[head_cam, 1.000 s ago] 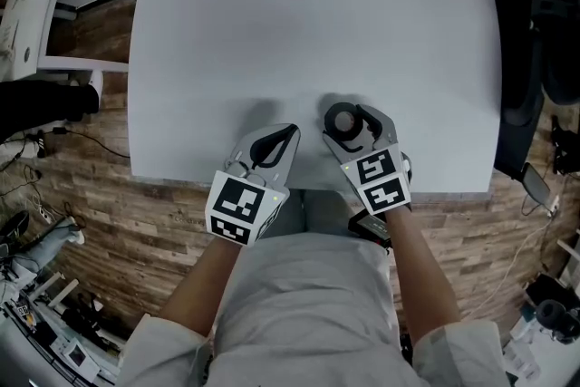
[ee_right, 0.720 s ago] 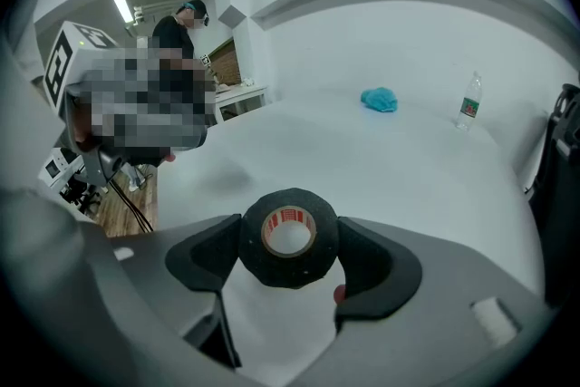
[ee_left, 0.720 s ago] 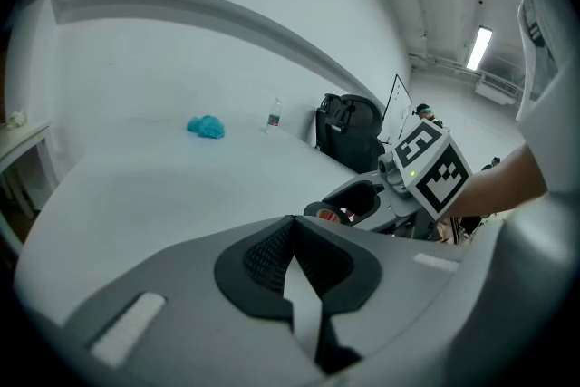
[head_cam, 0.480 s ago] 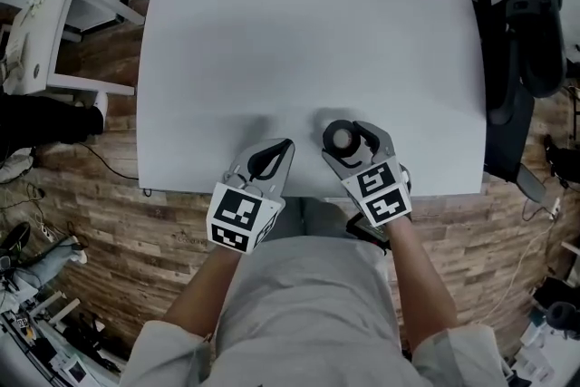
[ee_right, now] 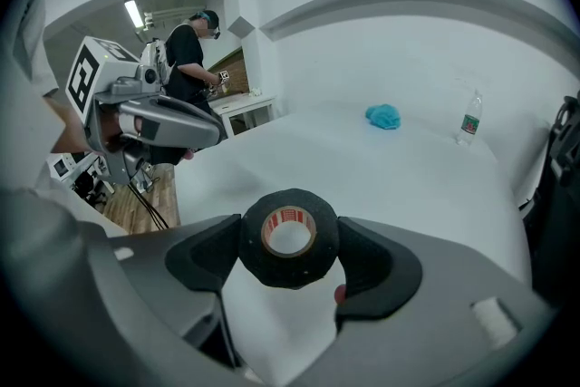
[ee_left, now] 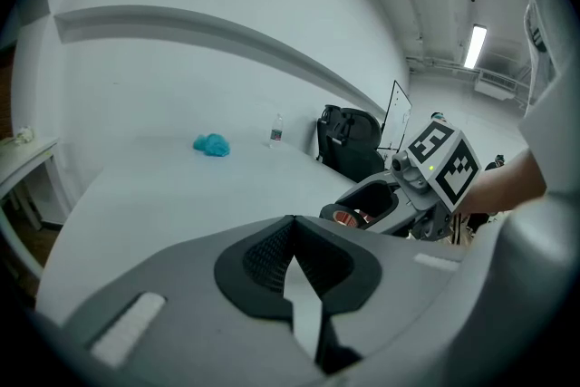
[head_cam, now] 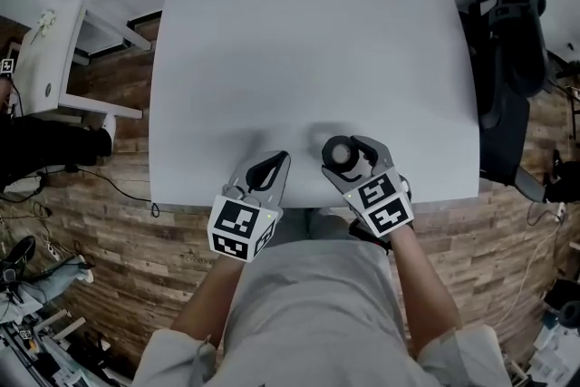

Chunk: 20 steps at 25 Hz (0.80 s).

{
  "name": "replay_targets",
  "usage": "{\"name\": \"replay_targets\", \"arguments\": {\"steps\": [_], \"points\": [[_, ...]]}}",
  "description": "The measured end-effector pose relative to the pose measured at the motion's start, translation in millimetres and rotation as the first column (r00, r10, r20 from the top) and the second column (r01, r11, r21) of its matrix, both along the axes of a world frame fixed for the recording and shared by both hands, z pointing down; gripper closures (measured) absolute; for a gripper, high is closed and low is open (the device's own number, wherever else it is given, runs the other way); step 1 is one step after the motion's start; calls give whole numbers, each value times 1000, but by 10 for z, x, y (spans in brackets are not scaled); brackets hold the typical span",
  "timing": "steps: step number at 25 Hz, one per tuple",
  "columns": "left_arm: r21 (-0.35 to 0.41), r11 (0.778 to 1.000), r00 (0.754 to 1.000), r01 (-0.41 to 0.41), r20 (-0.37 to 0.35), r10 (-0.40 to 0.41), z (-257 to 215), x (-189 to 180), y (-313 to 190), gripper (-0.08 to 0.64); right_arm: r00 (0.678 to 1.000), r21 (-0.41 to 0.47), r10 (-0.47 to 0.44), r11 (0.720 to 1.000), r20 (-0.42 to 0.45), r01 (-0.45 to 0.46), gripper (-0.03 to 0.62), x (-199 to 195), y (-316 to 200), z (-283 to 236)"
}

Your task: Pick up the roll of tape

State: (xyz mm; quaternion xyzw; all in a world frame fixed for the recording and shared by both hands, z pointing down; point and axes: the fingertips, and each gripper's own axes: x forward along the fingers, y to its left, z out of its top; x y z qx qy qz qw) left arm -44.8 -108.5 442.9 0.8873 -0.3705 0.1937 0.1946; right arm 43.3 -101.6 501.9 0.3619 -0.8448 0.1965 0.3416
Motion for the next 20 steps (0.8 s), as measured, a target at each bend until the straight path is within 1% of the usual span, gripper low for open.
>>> {"name": "replay_targets", "arguments": {"steps": [5,8,14,17,20], "points": [[8,1000,1000,-4,-2,4,-88,0,74,541,1000,26,-8,1000,8,8,253,-4,29,-161],[11,1000,1000,-10,-1,10,-132,6,115,541,1000,21,-11,1000,6,11,253,15,85,-216],[16,999,999,-47,-8,47,-210,112,214,541,1000,30,-22,999,19,22,253,0,155,-324],[21,999,999,-34,-20,34,-255,94,201,541,1000,32,-11,999,24,11,253,12,176,-388],[28,999,999,-35,-15,35,-280,80,213,541,1000,40,-12,999,21,11,253,25,213,-434]]}}
